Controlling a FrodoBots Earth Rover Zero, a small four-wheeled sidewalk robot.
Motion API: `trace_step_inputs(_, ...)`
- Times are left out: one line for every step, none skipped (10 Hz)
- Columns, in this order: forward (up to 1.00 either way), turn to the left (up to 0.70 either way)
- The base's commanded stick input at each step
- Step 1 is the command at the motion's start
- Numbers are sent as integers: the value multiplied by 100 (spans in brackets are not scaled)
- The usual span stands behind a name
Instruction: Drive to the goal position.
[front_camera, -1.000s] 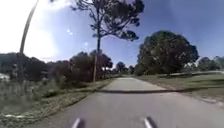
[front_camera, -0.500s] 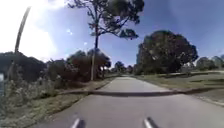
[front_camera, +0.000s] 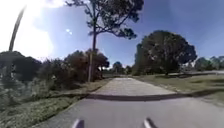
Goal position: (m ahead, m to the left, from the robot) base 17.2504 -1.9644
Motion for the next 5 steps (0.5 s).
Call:
trace_step_inputs(70, 0)
trace_step_inputs(70, 0)
trace_step_inputs(70, 0)
trace_step_inputs(70, 0)
trace_step_inputs(70, 0)
